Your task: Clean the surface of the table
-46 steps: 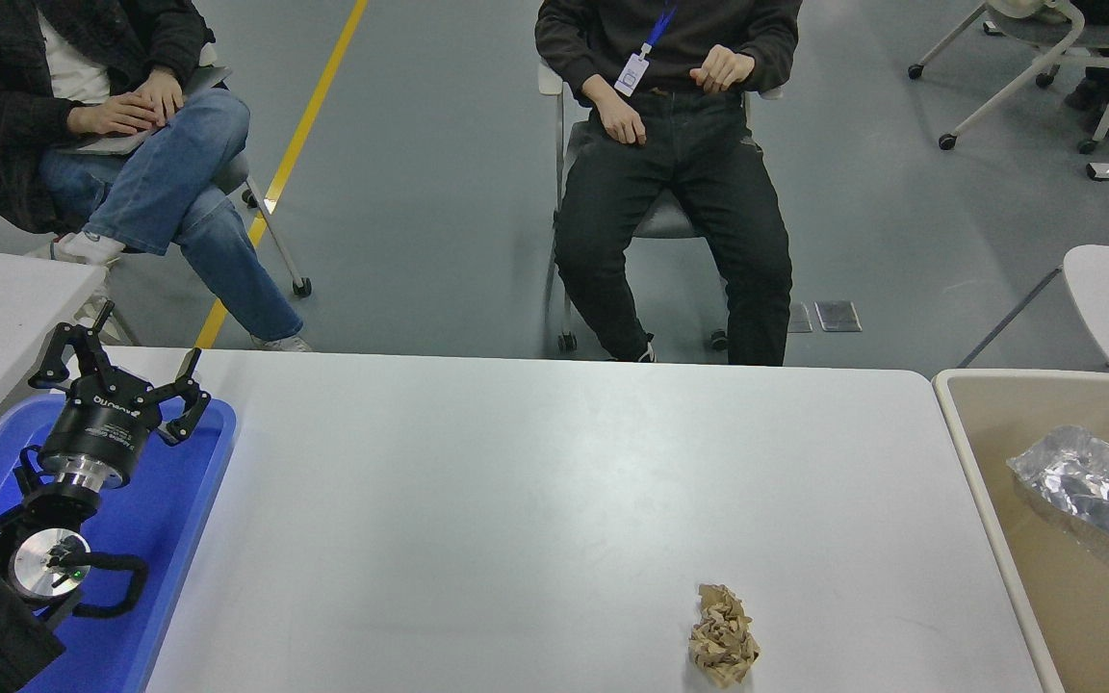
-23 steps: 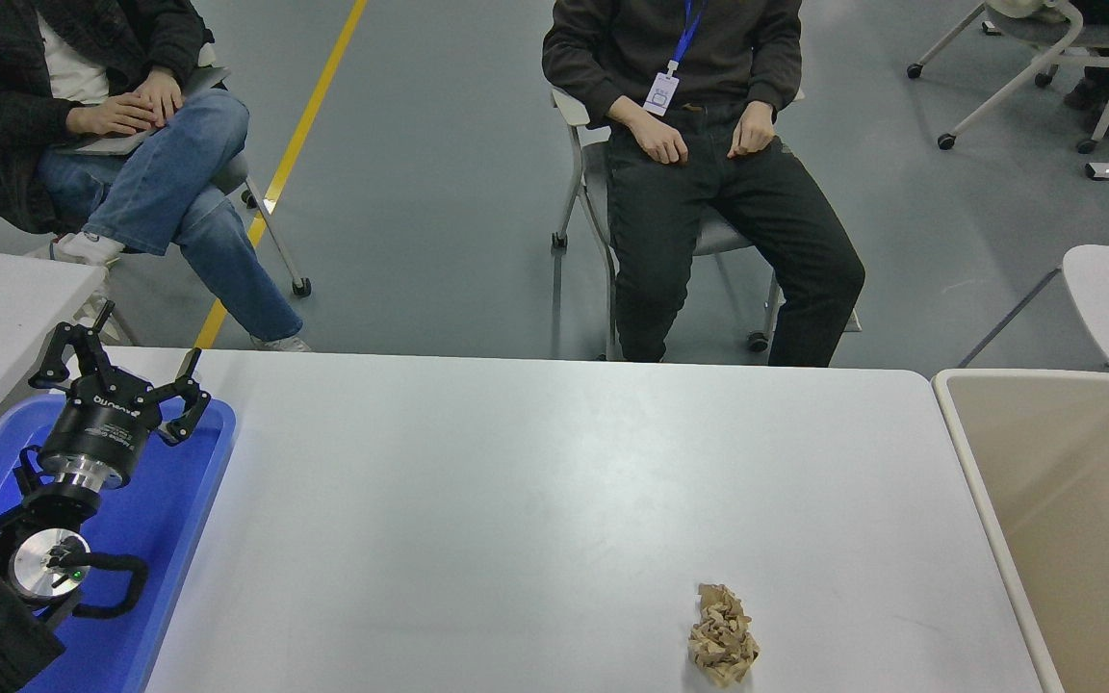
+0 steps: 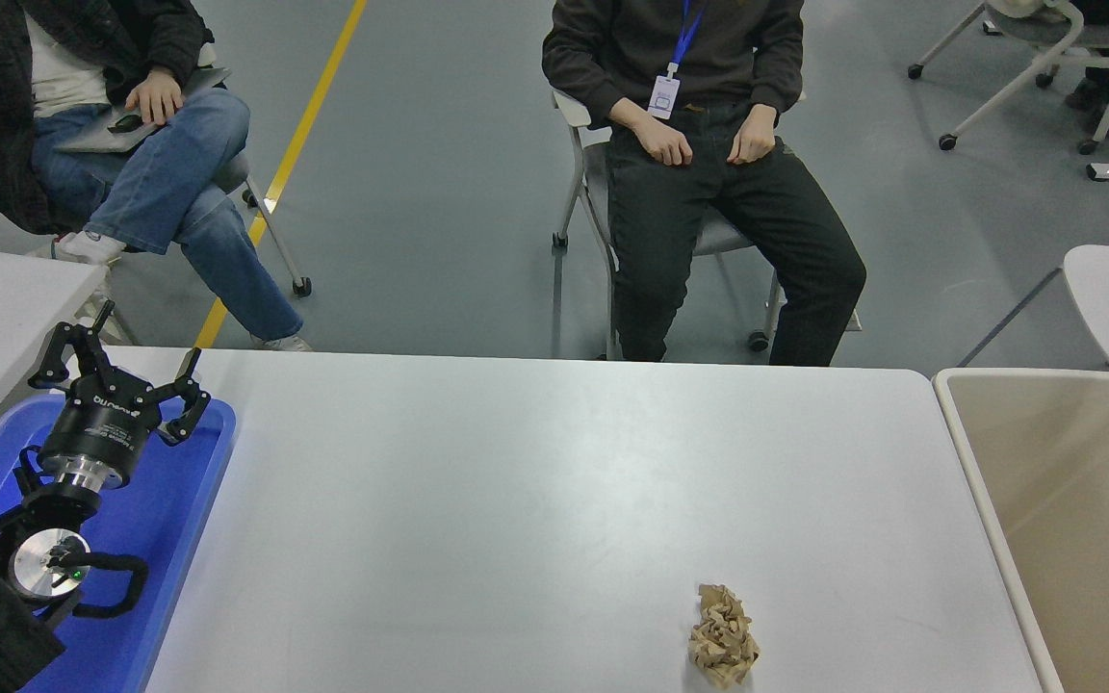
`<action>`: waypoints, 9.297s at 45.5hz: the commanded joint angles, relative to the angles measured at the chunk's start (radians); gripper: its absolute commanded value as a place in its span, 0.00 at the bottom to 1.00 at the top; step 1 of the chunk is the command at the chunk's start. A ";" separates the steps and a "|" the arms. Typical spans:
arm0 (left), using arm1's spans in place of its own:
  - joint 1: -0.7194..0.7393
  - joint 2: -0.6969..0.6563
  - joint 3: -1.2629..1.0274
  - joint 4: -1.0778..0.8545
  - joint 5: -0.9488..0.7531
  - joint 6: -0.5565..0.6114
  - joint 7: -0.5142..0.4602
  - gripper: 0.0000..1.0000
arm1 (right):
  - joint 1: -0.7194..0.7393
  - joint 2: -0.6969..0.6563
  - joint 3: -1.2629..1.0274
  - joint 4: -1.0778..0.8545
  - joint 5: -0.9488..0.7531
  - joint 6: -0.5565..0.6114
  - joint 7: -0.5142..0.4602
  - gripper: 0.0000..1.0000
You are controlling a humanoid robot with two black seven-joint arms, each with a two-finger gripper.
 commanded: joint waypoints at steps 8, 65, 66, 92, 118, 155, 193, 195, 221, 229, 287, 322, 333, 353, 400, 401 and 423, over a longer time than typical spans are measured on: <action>0.000 0.000 0.000 0.000 0.000 0.000 0.000 1.00 | 0.135 -0.062 0.266 0.129 -0.001 0.002 -0.001 0.98; 0.000 0.000 0.000 0.000 0.000 0.000 0.000 1.00 | 0.147 -0.079 0.664 0.543 -0.001 -0.008 0.000 0.98; 0.000 0.000 0.000 0.000 0.000 0.000 0.000 1.00 | 0.141 -0.076 0.679 0.561 -0.001 -0.008 0.000 0.98; 0.000 0.000 0.000 0.000 0.000 0.000 0.000 1.00 | -0.184 0.073 0.915 0.771 -0.019 0.006 0.023 0.98; 0.000 0.000 0.000 0.000 0.000 0.000 0.000 1.00 | -0.371 0.185 0.922 0.782 -0.022 0.031 0.272 0.98; 0.000 0.000 0.000 0.000 0.000 0.000 0.000 1.00 | -0.379 0.182 0.886 0.770 -0.022 0.031 0.320 0.98; 0.000 0.000 0.000 0.000 0.000 0.000 0.000 1.00 | -0.421 0.119 0.880 0.767 -0.021 0.031 0.318 0.98; 0.000 0.000 0.000 0.000 0.000 0.000 0.000 1.00 | -0.428 0.119 0.879 0.767 -0.021 0.031 0.318 0.98; 0.000 0.000 0.000 0.000 0.000 0.000 0.000 1.00 | -0.441 0.118 0.880 0.724 -0.021 0.029 0.318 0.98; 0.000 0.000 0.000 0.000 0.000 0.000 0.000 1.00 | -0.442 0.116 0.882 0.716 -0.021 0.029 0.318 0.98; 0.000 0.000 0.000 0.000 0.000 0.000 0.000 1.00 | -0.477 0.073 0.882 0.676 -0.012 0.031 0.318 0.98; 0.000 0.000 0.000 0.000 0.000 0.000 0.000 1.00 | -0.468 0.018 0.886 0.675 -0.004 0.029 0.318 0.98; 0.000 0.000 0.000 0.000 0.000 0.000 0.000 1.00 | -0.459 0.023 0.886 0.676 -0.001 0.028 0.318 0.98; 0.000 0.000 0.000 0.000 0.000 0.000 0.000 1.00 | -0.467 0.021 0.883 0.675 0.001 0.029 0.318 0.98; 0.000 0.000 0.000 0.000 0.000 0.000 0.000 1.00 | -0.330 -0.241 0.491 0.690 0.079 0.035 0.316 0.98; 0.000 0.000 0.000 0.000 0.000 0.000 0.000 1.00 | -0.324 -0.243 0.485 0.690 0.077 0.041 0.318 0.98; 0.000 0.000 0.000 0.000 0.000 0.000 0.000 1.00 | -0.033 -0.349 0.026 0.696 -0.169 0.238 0.320 0.98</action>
